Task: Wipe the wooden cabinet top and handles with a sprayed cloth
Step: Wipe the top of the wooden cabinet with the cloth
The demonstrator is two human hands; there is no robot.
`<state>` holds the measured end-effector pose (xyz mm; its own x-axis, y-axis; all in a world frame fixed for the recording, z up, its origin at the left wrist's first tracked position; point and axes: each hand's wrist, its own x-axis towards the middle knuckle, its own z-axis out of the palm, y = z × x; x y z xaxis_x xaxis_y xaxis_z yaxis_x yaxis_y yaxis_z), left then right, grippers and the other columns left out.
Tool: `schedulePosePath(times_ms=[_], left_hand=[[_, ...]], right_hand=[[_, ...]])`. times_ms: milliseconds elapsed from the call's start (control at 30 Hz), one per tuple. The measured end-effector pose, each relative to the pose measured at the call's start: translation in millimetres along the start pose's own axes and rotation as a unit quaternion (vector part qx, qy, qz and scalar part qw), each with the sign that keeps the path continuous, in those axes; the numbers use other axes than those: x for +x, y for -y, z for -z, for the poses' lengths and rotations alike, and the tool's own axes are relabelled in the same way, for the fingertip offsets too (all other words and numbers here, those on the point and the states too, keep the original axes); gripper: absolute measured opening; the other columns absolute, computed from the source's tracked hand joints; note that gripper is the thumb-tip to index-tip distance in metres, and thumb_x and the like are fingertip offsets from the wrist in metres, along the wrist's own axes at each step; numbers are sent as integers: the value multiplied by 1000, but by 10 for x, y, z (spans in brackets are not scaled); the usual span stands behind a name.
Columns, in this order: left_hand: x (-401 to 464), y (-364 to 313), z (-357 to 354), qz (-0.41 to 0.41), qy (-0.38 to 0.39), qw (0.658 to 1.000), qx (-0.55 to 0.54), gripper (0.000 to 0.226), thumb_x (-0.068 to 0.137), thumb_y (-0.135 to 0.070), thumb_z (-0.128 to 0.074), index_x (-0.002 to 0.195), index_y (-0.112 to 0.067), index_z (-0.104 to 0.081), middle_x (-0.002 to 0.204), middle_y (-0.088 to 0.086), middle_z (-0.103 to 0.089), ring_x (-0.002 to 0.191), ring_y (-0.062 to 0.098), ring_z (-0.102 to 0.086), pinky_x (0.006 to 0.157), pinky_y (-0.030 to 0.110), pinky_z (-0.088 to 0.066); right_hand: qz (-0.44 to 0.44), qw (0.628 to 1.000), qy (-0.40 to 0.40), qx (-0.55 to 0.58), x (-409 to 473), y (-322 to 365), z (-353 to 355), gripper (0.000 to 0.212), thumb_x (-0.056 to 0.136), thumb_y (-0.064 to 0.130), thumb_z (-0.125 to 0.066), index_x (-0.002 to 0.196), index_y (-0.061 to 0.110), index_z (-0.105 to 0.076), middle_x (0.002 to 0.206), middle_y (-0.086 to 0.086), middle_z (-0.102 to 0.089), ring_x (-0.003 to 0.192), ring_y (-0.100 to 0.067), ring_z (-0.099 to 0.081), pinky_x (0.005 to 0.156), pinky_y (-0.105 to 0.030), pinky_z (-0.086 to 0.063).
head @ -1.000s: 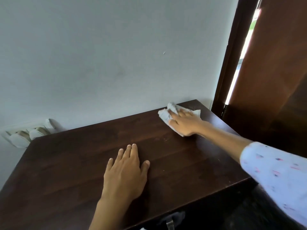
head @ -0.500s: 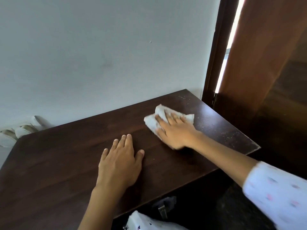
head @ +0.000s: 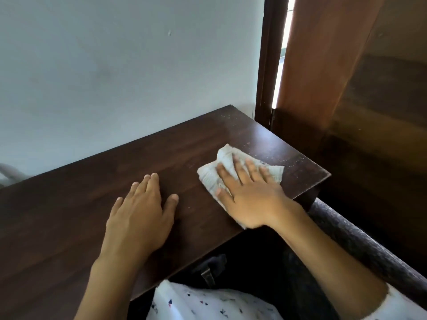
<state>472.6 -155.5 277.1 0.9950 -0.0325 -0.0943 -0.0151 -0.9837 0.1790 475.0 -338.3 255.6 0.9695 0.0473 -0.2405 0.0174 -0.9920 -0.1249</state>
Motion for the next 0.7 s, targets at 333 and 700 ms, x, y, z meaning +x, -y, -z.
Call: schedulePosePath(times_ms=[333, 700], left_hand=[[-25, 4, -9, 4, 8, 1000, -10, 57, 99, -34, -27, 151, -17, -9, 160, -1, -12, 148, 17, -11, 118, 41, -15], [-105, 68, 72, 14, -4, 1000, -20, 67, 91, -8, -34, 152, -18, -6, 161, -2, -8, 148, 18, -8, 118, 41, -12]], right_hand=[[134, 979, -150, 45, 89, 275, -173, 52, 102, 38, -22, 151, 27, -9, 160, -4, -3, 147, -20, 0, 117, -38, 5], [10, 971, -169, 171, 578, 298, -26, 47, 101, 28, -25, 148, 27, -26, 154, -7, -27, 143, -22, -20, 116, -40, -6]])
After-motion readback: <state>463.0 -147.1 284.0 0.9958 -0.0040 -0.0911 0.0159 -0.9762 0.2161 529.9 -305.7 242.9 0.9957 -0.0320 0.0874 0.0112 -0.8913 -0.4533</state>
